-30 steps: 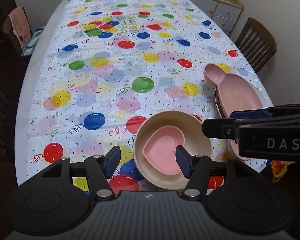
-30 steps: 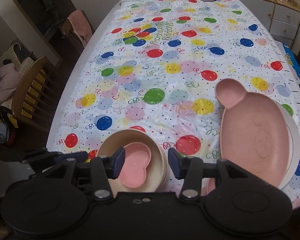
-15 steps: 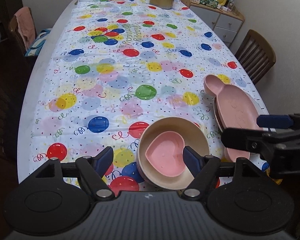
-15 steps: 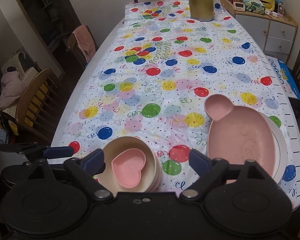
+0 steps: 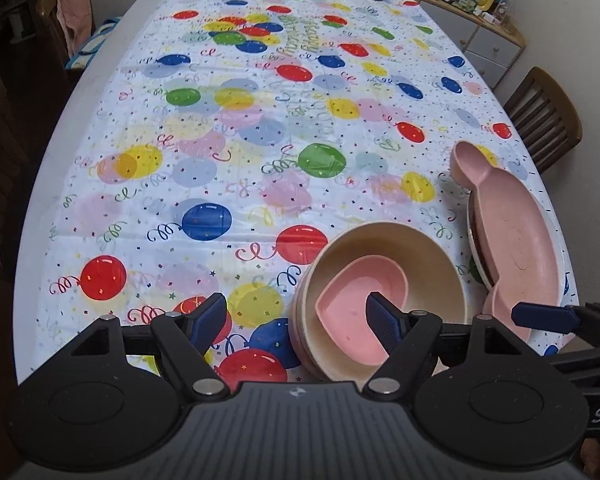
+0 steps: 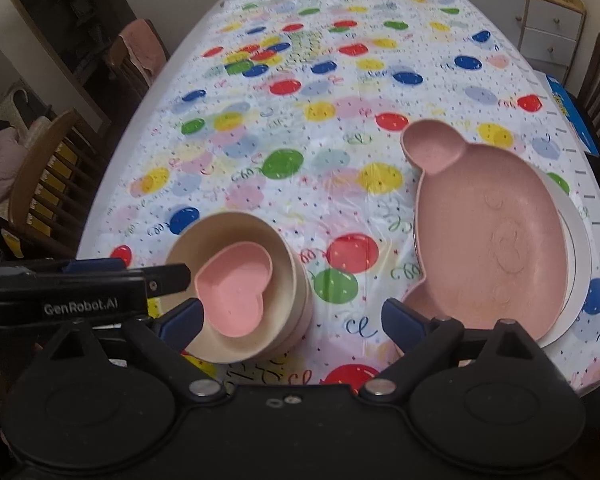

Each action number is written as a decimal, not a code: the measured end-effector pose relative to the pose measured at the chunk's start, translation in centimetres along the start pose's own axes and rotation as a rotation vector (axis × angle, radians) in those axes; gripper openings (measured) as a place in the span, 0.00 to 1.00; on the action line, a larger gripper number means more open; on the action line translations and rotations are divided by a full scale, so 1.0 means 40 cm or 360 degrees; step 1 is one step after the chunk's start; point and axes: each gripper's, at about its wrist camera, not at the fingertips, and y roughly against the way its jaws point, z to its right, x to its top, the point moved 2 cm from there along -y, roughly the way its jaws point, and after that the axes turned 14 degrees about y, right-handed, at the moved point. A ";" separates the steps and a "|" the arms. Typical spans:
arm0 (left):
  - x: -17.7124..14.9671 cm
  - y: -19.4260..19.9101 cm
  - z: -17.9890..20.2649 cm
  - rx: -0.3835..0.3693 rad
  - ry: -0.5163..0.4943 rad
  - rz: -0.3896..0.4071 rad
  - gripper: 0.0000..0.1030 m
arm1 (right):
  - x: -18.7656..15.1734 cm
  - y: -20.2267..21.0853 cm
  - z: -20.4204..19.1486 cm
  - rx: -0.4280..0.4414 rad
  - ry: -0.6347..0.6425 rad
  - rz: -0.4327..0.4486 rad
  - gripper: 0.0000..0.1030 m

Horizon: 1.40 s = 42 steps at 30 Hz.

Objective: Organize plates and bowls
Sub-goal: 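Move both grippers to the cream bowl rim and close them, then carry the cream bowl with both grippers and lower it onto the pink bowl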

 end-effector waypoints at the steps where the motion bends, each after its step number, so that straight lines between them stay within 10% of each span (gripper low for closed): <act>1: 0.001 -0.009 -0.002 -0.0008 0.0008 -0.0006 0.74 | -0.004 -0.010 0.002 0.0000 -0.0012 -0.0011 0.91; 23: 0.001 -0.090 0.011 0.0019 -0.0020 -0.0034 0.72 | -0.024 -0.136 -0.016 -0.0022 -0.0059 -0.0096 0.67; 37: -0.003 -0.096 0.010 -0.0032 0.0018 -0.0109 0.32 | -0.024 -0.145 -0.010 0.0028 -0.0128 -0.0107 0.31; 42: -0.010 -0.092 0.011 -0.0051 0.0028 -0.0120 0.31 | -0.023 -0.142 -0.009 0.0020 -0.0159 -0.0110 0.23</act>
